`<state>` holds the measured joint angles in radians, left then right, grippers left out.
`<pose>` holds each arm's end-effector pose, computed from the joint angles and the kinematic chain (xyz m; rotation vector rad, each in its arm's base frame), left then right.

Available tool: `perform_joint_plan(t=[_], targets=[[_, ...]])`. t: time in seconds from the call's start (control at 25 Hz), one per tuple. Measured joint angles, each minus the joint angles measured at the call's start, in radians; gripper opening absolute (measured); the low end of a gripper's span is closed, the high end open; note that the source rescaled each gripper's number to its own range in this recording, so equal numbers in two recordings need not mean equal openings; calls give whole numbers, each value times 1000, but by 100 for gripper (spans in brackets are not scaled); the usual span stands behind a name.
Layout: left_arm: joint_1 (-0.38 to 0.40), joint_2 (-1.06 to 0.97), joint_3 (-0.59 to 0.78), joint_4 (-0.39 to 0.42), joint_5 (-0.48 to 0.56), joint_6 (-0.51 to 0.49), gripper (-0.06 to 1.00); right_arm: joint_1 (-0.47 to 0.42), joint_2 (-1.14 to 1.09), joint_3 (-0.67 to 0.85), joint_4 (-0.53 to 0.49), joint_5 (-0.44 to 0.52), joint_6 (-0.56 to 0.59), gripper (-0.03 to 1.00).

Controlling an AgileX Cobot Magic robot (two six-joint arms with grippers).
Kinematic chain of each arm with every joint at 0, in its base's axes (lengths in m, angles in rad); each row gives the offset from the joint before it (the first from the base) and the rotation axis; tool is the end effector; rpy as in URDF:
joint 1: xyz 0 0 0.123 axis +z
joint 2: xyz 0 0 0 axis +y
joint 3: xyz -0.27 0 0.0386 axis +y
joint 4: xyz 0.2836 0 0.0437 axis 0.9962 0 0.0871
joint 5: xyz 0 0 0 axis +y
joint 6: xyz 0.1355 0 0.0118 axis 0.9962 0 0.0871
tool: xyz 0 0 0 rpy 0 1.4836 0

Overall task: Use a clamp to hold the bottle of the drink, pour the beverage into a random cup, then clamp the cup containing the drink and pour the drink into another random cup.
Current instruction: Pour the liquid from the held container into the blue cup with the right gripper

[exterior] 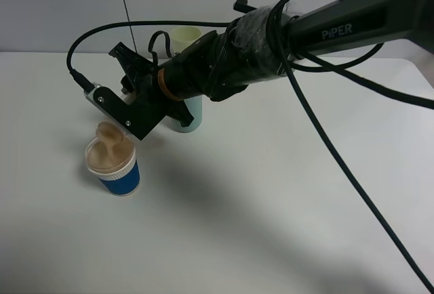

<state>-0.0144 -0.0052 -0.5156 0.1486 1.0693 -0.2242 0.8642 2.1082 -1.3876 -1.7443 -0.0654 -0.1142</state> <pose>0.0753 0.0166 0.2797 -0.2212 2.0112 0.0265 0.3322 0.4025 0.0993 -2.2141 0.4331 -0.4734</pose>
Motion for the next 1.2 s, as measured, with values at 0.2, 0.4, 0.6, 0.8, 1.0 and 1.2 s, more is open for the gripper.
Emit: perform_joint_plan(t=[0.2, 0.4, 0.6, 0.8, 1.0, 1.2], targets=[[0, 0, 0, 0, 0, 0, 88, 0, 0, 0, 0, 11, -5, 1], [0, 0, 0, 0, 0, 0, 88, 0, -1, 0, 0, 11, -14, 1], [0, 0, 0, 0, 0, 0, 88, 7, -6, 0, 0, 11, -17, 1], [0, 0, 0, 0, 0, 0, 88, 7, -5, 0, 0, 11, -23, 1], [0, 0, 0, 0, 0, 0, 88, 7, -7, 0, 0, 11, -23, 1], [0, 0, 0, 0, 0, 0, 88, 7, -11, 0, 0, 15, -23, 1]])
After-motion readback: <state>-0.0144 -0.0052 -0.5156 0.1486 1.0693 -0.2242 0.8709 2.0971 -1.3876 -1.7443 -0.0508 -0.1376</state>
